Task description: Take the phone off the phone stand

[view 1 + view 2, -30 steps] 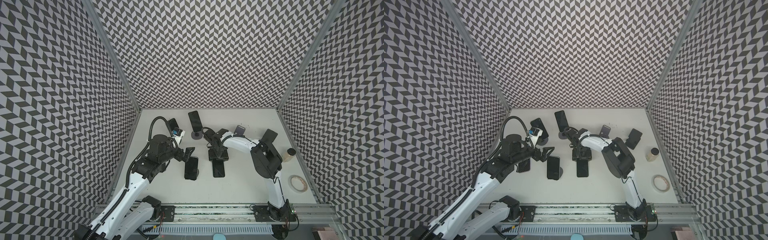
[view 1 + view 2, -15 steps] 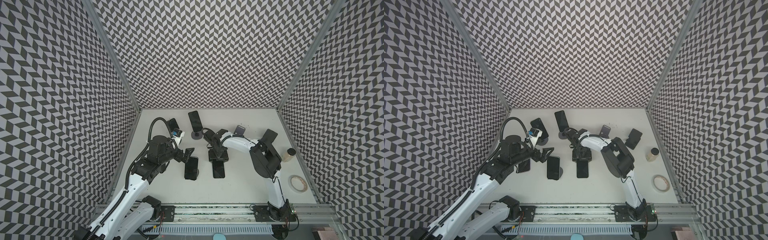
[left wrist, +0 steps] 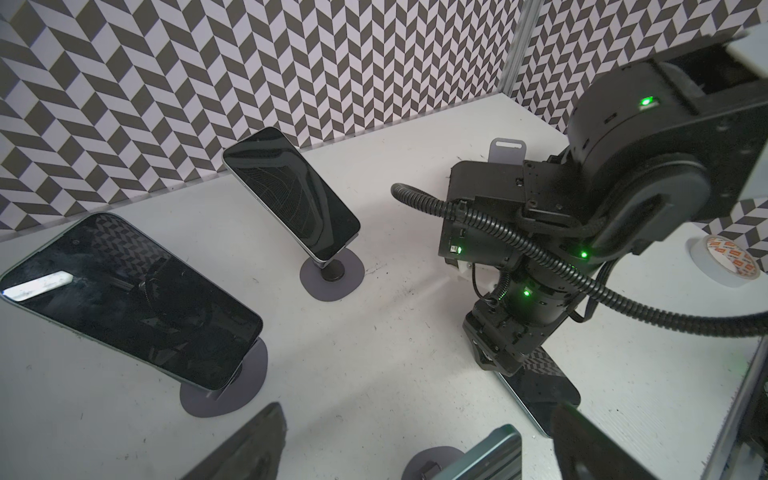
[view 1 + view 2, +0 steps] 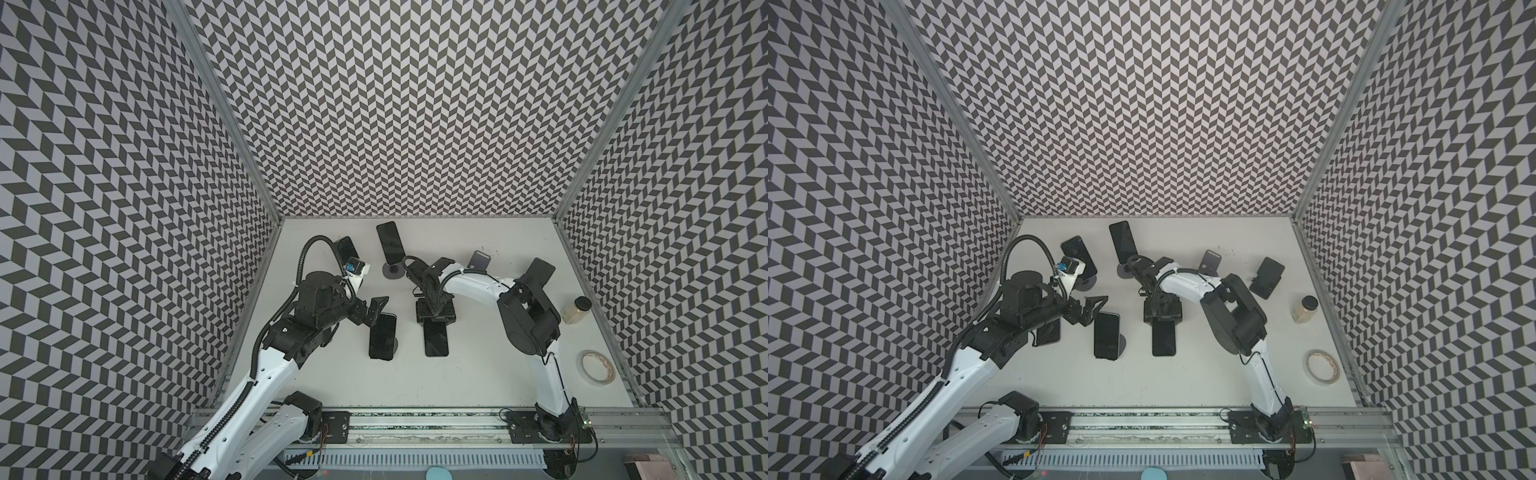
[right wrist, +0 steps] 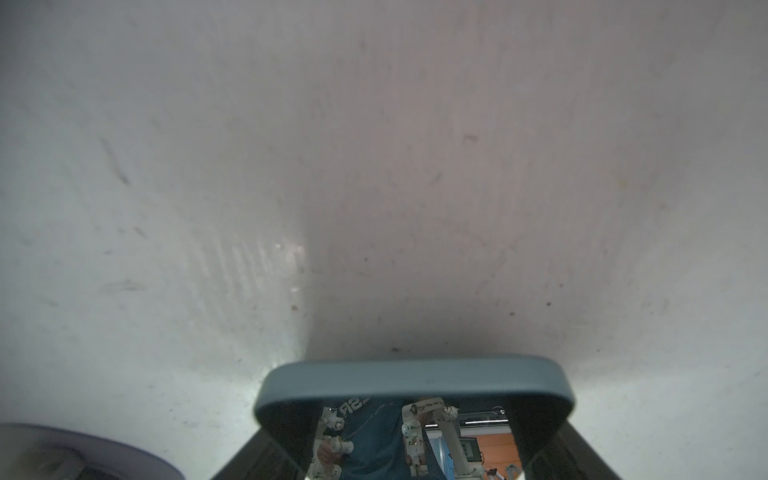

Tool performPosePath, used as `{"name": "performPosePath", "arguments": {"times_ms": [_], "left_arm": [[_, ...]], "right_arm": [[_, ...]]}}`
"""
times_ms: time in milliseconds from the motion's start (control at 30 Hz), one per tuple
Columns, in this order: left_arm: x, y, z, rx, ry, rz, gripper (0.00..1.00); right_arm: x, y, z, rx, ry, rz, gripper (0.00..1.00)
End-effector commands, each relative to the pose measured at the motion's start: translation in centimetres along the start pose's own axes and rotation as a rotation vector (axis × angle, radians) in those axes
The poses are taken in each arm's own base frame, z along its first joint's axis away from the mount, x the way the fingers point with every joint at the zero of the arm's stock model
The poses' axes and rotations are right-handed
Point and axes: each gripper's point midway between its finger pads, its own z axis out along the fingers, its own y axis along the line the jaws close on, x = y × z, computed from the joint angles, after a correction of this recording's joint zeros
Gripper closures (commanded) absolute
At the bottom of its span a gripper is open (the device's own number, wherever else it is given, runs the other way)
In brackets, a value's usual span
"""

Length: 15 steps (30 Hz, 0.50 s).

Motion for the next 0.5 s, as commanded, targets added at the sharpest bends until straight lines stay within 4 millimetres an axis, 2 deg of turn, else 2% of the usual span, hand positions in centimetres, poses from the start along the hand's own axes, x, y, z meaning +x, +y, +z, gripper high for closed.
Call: {"name": "performPosePath", "arguments": {"times_ms": [0, 167, 467], "left_arm": [[0.20, 0.23, -0.29, -0.013, -0.001, 0.010, 0.00], [0.40, 0.14, -0.26, -0.010, 0.001, 0.009, 0.00], [0.44, -0.01, -0.30, -0.002, 0.002, 0.009, 0.00]], "right_arm": [[-0.21, 0.45, 0.86, 0.000, 0.008, 0.006, 0.37], [0.34, -0.12, 0.88, 0.024, 0.030, 0.006, 0.30], [0.58, 0.26, 1.14, 0.004, 0.047, 0.007, 0.20]]}}
